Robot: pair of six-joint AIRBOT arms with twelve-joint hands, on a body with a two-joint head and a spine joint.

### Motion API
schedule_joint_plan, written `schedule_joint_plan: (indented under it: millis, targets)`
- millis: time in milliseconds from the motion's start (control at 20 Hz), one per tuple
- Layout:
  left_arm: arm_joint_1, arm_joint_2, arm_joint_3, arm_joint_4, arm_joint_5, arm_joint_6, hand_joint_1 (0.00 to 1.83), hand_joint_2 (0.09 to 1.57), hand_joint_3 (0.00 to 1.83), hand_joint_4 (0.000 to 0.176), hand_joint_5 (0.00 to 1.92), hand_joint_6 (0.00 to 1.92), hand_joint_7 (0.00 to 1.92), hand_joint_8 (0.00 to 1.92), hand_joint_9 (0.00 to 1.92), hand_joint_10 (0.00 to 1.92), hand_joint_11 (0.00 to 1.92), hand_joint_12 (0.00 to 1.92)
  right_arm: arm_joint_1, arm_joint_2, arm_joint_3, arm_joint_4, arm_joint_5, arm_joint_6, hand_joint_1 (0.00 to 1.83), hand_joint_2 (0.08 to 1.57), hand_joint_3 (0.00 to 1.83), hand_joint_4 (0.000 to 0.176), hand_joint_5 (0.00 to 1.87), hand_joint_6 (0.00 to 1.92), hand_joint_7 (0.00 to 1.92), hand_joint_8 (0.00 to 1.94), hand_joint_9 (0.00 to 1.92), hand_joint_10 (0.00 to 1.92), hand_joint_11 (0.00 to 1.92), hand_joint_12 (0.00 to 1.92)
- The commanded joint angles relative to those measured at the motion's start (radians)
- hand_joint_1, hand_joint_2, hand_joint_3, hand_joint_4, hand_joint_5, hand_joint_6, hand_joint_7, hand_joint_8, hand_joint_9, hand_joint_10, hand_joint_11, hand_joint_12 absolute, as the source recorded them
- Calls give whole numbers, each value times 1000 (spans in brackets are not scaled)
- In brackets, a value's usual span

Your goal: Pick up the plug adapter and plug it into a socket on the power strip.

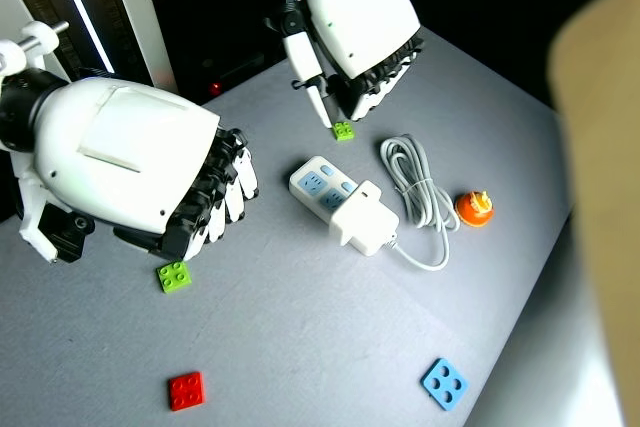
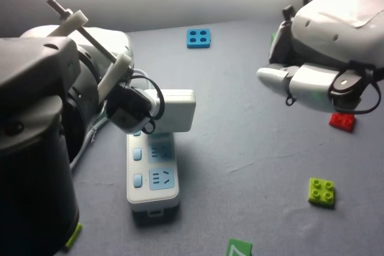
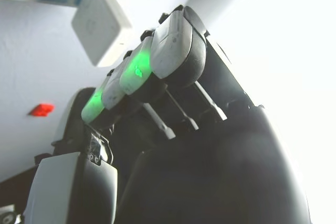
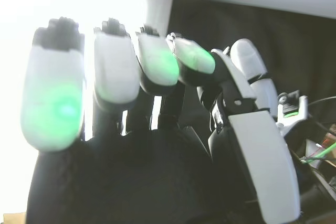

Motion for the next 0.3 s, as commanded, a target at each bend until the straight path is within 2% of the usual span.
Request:
schedule_joint_plan:
  millis: [0,100,250]
  targets:
    - [-15,11,4,94,-10,11,503,1411,0,0,1238,1921,1311,1921,1336,1921,1391,1921,11,9,-2,-33,74,5,354,1455,0,0,1128,1921,1275,1941,1406,1921,1588,1921]
    - [-23,15,4,92,-10,16,499,1413,0,0,1224,1921,1293,1921,1324,1921,1386,1921,12,13,-2,-51,81,7,373,1450,0,0,1116,1921,1265,1941,1403,1921,1585,1921]
    - [-35,22,3,90,-10,16,500,1412,0,0,1220,1921,1287,1921,1321,1921,1385,1921,-4,18,-2,-145,109,53,367,1457,0,0,1114,1921,1270,1941,1403,1921,1581,1921]
